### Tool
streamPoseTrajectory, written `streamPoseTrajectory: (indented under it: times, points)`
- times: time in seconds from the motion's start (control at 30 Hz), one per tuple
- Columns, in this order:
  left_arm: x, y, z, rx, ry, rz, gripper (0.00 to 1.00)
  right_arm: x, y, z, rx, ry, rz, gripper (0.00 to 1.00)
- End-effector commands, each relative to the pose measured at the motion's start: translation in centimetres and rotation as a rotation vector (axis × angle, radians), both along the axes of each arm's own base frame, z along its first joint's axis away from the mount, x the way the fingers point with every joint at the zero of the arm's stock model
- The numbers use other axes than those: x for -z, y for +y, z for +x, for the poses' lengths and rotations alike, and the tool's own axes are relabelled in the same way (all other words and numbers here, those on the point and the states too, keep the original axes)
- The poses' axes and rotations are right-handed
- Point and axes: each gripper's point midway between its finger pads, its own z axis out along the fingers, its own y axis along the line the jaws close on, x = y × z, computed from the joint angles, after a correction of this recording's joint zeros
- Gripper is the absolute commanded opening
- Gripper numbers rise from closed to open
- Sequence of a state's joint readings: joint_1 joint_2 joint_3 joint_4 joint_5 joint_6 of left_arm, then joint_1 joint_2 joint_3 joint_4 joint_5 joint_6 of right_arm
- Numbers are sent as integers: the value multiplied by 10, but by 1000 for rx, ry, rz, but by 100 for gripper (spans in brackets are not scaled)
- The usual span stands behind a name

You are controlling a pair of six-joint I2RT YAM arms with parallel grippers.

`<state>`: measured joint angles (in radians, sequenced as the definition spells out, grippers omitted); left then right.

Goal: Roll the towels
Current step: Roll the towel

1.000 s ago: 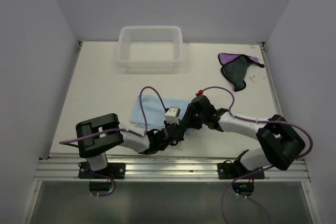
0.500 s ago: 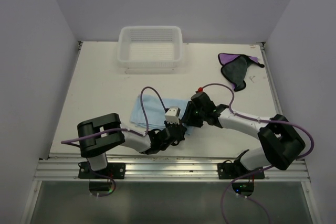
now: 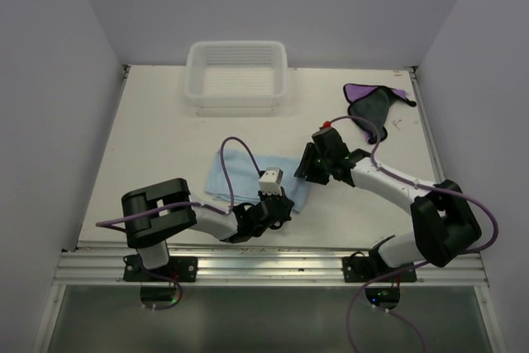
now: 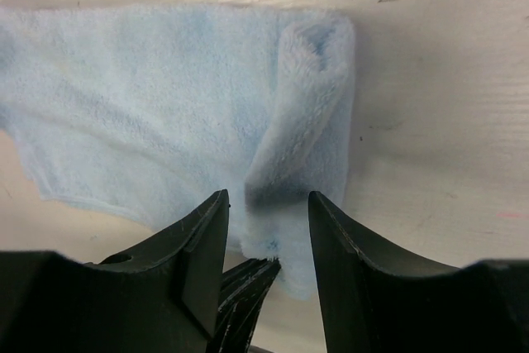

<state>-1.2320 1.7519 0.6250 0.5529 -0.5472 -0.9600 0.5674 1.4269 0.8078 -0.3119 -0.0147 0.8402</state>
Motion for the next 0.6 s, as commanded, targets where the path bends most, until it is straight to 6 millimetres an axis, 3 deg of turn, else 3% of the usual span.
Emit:
streamPoseTrajectory:
  times: [0.0, 0.43, 0.57]
  points:
    - [25, 17, -4, -15, 33, 107, 0, -15, -9, 19, 1, -53, -33, 47]
    - [26, 16, -8, -2, 48, 112, 0, -16, -16, 45, 5, -62, -86, 46]
    - [28, 17, -8, 0, 52, 118, 0, -14, -16, 50, 4, -61, -95, 40]
